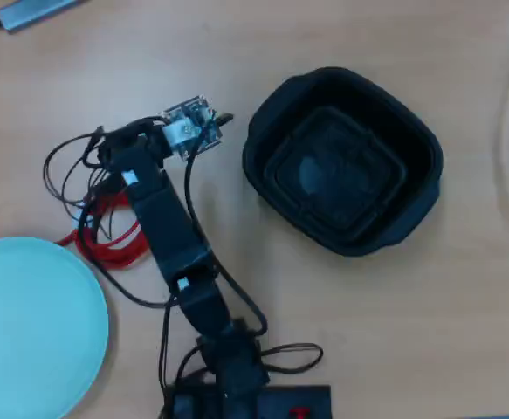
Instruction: Put a black charging cable in a black bowl and put a red charging cable in a green bowl
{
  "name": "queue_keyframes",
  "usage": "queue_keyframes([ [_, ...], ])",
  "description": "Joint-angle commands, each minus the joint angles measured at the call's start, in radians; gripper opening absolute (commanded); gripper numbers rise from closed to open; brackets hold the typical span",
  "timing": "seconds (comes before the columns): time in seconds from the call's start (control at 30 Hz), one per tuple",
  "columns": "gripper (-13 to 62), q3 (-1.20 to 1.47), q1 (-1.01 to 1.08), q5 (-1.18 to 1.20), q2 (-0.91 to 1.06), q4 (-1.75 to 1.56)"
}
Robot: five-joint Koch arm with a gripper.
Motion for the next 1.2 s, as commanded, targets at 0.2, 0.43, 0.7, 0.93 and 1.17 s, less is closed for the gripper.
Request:
queue_keyframes([
  [0.2, -6.4, -0.066, 0.0, -0.037, 0.218, -0.072],
  [0.43, -6.3, -0.081, 0.11, -0.037, 0.264, -0.075],
  [0.7, -6.3, -0.084, 0.252, -0.038, 0.337, -0.084],
  [0.93, -6.3, -0.077, 0.362, -0.037, 0.37, -0.092],
  [1.17, -6.3, -0.08, 0.456, -0.029, 0.402, -0.092],
])
